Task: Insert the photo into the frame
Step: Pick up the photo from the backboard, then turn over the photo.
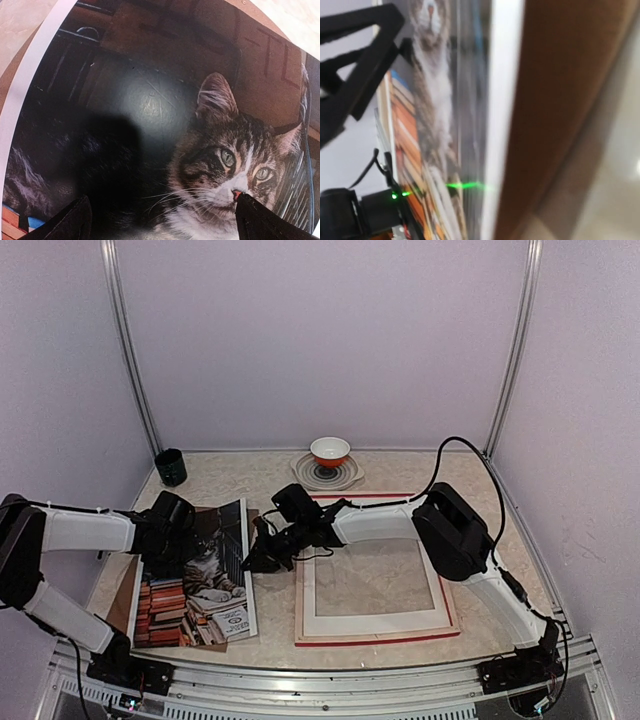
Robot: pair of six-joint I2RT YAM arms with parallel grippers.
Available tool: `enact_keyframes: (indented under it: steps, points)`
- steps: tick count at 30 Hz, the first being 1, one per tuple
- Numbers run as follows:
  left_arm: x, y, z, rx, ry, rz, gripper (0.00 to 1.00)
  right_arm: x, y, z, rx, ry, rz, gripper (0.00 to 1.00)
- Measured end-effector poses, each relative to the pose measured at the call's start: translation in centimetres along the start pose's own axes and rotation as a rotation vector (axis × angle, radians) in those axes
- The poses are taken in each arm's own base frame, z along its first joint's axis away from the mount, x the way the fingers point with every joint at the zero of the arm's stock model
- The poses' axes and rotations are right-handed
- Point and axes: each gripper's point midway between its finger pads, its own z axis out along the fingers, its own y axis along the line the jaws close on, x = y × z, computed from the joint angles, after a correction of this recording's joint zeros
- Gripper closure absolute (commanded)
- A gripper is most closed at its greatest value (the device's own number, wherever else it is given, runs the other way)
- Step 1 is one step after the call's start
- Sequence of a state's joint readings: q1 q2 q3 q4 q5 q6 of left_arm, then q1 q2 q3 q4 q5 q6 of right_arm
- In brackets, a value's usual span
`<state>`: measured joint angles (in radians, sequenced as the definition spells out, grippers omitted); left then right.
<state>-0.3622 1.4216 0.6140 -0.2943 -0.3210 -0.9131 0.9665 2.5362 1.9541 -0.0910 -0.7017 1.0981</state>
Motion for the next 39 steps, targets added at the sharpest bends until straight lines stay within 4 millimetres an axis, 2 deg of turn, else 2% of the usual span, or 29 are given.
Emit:
enact_keyframes:
  steps: [4,7,9,12,16,18,20,22,23,25,29,33,35,39]
  points:
    - [0.4,-0.7,-0.4,0.011,0.012,0.018,0.01,0.1,-0.9,-0.4,0.016,0.001,0.009,1.0]
    - [0.3,-1.6,-1.2,0.031,0.011,0.033,0.01,0.4,-0.6,-1.4,0.023,-0.002,0.002,1.0]
    - [0.0,-2.4,-2.0,0.054,0.004,0.042,0.01,0.5,0.2,-2.6,0.021,-0.009,-0.012,1.0]
    - [-0.8,-4.6,-4.3,0.123,-0.023,0.056,0.01,0.4,2.8,-5.9,-0.002,-0.042,-0.052,1.0]
    - [-2.6,-8.5,-8.8,0.263,-0.084,0.063,0.01,0.1,7.2,-12.4,-0.047,-0.123,-0.131,1.0]
    - [-3.5,-9.9,-10.7,0.322,-0.11,0.058,0.01,0.1,9.2,-16.7,-0.066,-0.177,-0.174,1.0]
    - [-4.1,-10.9,-12.4,0.374,-0.133,0.052,0.01,-0.1,10.9,-22.0,-0.072,-0.249,-0.22,1.0]
    - [-4.3,-11.7,-13.5,0.404,-0.142,0.055,0.01,-0.4,11.8,-26.6,-0.058,-0.324,-0.253,1.0]
    - [-4.3,-12.0,-13.7,0.414,-0.142,0.059,0.01,-0.3,12.1,-29.5,-0.041,-0.365,-0.268,1.0]
    - [-3.9,-12.5,-13.9,0.425,-0.136,0.075,0.01,-0.2,12.4,-34.0,-0.002,-0.44,-0.289,1.0]
    - [-3.1,-13.2,-13.5,0.43,-0.123,0.106,0.01,1.6,12.2,-42.5,0.124,-0.558,-0.302,1.0]
    - [-2.7,-13.7,-13.0,0.435,-0.107,0.119,0.01,3.5,12.6,-48.7,0.251,-0.635,-0.336,1.0]
    - [-2.5,-13.9,-12.8,0.439,-0.102,0.125,0.01,4.5,12.6,-50.6,0.308,-0.658,-0.346,1.0]
    - [-2.3,-14.4,-12.7,0.452,-0.097,0.135,0.01,7.2,12.1,-51.5,0.378,-0.629,-0.346,1.0]
